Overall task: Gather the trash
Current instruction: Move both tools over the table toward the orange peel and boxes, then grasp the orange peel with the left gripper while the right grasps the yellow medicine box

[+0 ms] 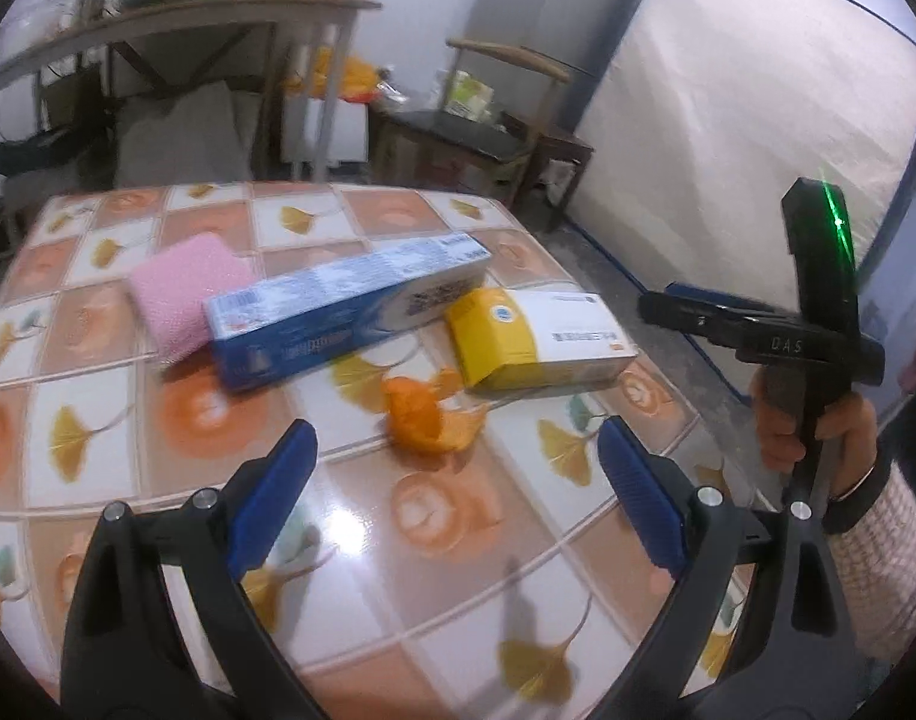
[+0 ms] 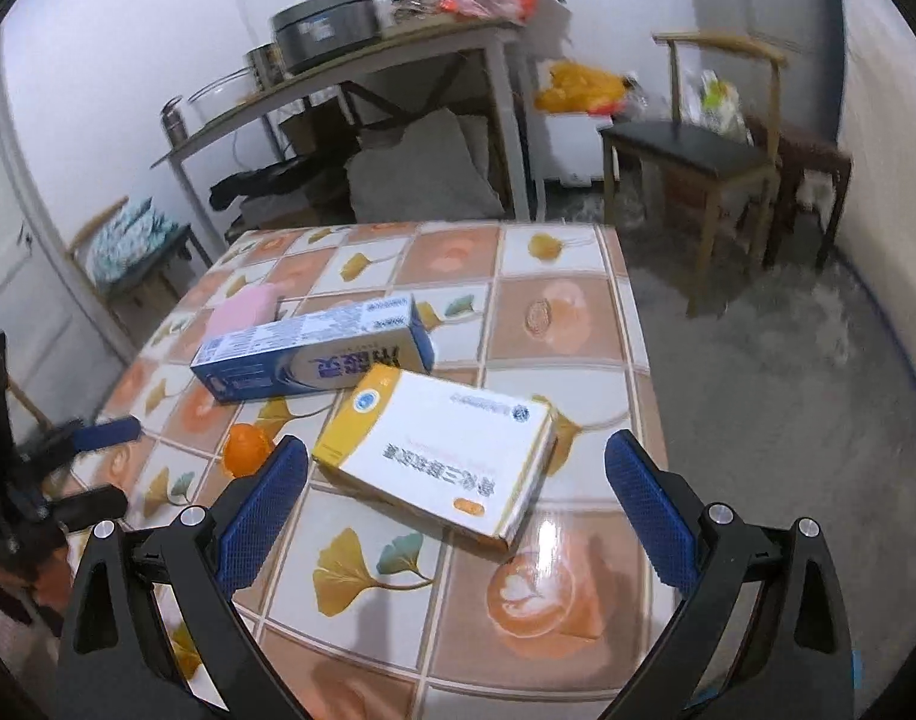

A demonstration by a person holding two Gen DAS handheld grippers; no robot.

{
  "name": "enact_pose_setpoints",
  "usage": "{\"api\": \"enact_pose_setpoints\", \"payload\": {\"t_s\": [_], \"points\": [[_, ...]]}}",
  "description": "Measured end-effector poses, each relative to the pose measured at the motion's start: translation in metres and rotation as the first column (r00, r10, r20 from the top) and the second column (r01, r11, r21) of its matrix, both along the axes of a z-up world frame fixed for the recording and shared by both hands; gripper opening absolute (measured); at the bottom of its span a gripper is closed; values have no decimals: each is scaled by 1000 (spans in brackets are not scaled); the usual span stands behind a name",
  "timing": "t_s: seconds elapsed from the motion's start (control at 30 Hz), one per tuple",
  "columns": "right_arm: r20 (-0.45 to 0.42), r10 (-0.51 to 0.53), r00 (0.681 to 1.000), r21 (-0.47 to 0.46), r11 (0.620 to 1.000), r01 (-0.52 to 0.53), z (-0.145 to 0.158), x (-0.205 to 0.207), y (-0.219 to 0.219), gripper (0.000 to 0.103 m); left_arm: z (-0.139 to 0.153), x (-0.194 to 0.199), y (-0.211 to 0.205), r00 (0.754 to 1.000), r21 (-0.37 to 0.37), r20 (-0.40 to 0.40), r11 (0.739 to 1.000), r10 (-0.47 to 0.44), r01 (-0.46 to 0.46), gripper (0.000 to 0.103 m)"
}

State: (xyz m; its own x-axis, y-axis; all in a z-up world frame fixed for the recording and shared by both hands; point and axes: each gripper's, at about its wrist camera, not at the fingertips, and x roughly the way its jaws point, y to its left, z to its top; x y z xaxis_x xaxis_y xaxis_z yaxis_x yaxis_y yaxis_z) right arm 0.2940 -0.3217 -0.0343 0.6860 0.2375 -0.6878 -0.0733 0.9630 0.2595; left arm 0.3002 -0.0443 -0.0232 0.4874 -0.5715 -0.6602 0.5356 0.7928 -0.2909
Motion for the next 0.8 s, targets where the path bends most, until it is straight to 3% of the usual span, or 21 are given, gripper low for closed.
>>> {"api": "enact_pose_setpoints", "payload": {"t_s": [0.1,0.2,0.33,0.53,0.67,0.8], "points": [[-50,-48,998,115,992,53,-14,2,-16,96,-12,19,-7,996,-29,-88,999,26,-28,67],[-70,-76,995,210,974,89,-24,-1,-27,96,-25,39,-5,976,-79,-193,990,97,-114,50],[-79,-74,994,257,962,93,-29,-5,-28,96,-35,49,-7,960,-64,-233,982,158,-177,32],[-56,-65,996,242,967,77,-21,-11,-24,97,-36,45,-21,965,45,-158,978,209,-205,24],[-25,-49,998,169,984,53,-9,-8,-22,96,-36,40,-25,970,96,-121,975,212,-201,24],[10,38,999,69,997,-39,4,4,-11,96,-35,36,-25,971,125,-108,972,212,-198,24]]}}
